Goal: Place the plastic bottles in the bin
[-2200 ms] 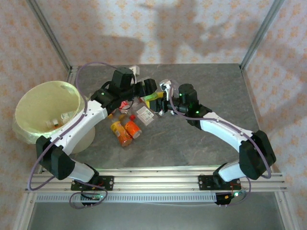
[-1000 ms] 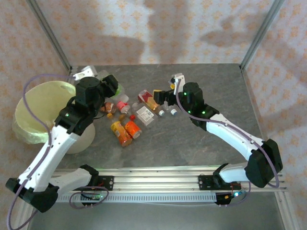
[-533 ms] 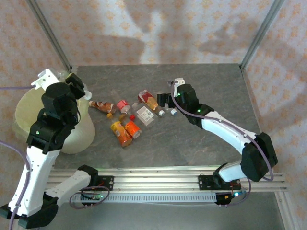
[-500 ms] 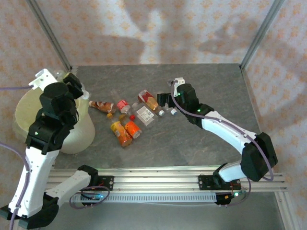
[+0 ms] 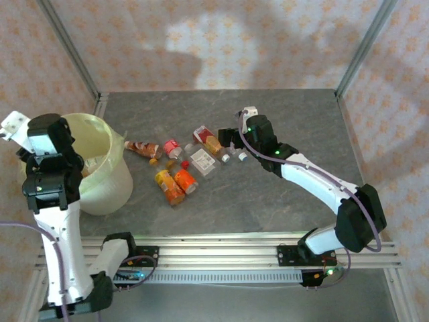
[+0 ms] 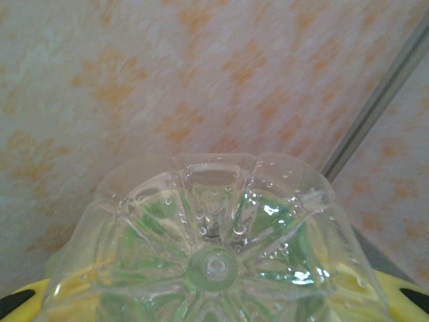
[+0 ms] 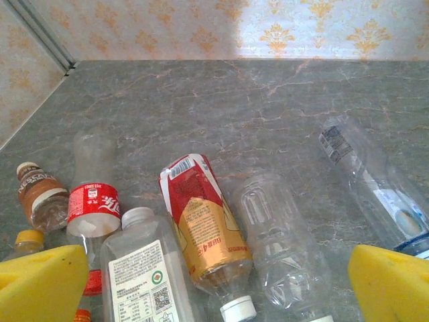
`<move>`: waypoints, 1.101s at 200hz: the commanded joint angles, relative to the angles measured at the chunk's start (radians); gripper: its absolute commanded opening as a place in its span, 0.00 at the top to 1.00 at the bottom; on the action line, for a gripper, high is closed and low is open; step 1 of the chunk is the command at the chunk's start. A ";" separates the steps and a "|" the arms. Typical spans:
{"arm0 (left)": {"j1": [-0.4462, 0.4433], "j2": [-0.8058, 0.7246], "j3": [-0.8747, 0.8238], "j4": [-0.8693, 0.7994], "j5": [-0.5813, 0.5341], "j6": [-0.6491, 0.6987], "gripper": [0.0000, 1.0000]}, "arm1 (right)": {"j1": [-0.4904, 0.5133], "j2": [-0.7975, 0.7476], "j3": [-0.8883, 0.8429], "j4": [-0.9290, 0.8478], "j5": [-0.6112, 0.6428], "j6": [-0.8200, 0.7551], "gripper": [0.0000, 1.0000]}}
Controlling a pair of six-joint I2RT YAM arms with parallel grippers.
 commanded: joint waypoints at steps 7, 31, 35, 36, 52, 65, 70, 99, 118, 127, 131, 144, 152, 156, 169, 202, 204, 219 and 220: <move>0.214 0.037 -0.046 -0.118 0.422 -0.042 0.51 | -0.007 0.000 0.039 -0.025 0.014 -0.004 0.01; 0.372 0.064 -0.084 -0.114 0.600 -0.081 0.51 | -0.007 -0.005 0.032 -0.030 0.013 -0.011 0.01; 0.391 0.073 -0.084 -0.118 0.624 -0.087 0.51 | -0.008 -0.006 0.031 -0.032 0.013 -0.012 0.01; 0.395 0.075 -0.084 -0.120 0.630 -0.088 0.51 | -0.008 -0.006 0.031 -0.033 0.013 -0.012 0.01; 0.430 0.111 -0.082 -0.142 0.668 -0.104 0.49 | -0.009 -0.005 0.028 -0.039 0.010 -0.015 0.01; 0.438 0.129 -0.086 -0.158 0.671 -0.114 0.44 | -0.009 -0.007 0.022 -0.042 0.008 -0.013 0.01; 0.439 0.134 -0.087 -0.165 0.671 -0.114 0.42 | -0.009 -0.006 0.020 -0.043 0.007 -0.011 0.01; 0.441 0.140 -0.080 -0.209 0.629 -0.084 0.30 | -0.009 -0.011 0.011 -0.040 0.004 -0.008 0.01; 0.441 0.145 -0.076 -0.233 0.627 -0.071 0.24 | -0.008 -0.012 0.010 -0.044 0.001 -0.014 0.01; 0.441 0.143 -0.079 -0.236 0.635 -0.068 0.22 | -0.009 -0.011 0.010 -0.044 0.003 -0.017 0.01; 0.441 0.141 -0.080 -0.238 0.638 -0.068 0.21 | -0.009 -0.012 0.010 -0.046 0.005 -0.018 0.01; 0.441 0.132 -0.076 -0.241 0.651 -0.068 0.19 | -0.008 -0.009 0.008 -0.044 0.007 -0.016 0.01; 0.441 0.127 -0.070 -0.244 0.660 -0.068 0.18 | -0.008 -0.010 0.008 -0.043 0.008 -0.015 0.01; 0.440 0.123 -0.066 -0.244 0.664 -0.069 0.17 | -0.008 -0.008 0.008 -0.040 0.007 -0.013 0.01; 0.441 0.115 -0.053 -0.241 0.676 -0.070 0.14 | -0.009 -0.007 0.008 -0.037 0.007 -0.008 0.01; 0.441 0.071 -0.062 -0.166 0.783 -0.106 0.07 | -0.010 0.000 0.010 -0.030 0.015 0.010 0.01; 0.441 0.066 -0.065 -0.157 0.792 -0.110 0.07 | -0.010 0.000 0.009 -0.029 0.014 0.010 0.01; 0.441 0.036 -0.068 -0.117 0.836 -0.152 0.01 | -0.012 0.005 0.012 -0.026 0.023 0.020 0.01; 0.440 0.035 -0.067 -0.116 0.838 -0.155 0.00 | -0.012 0.006 0.012 -0.027 0.024 0.021 0.01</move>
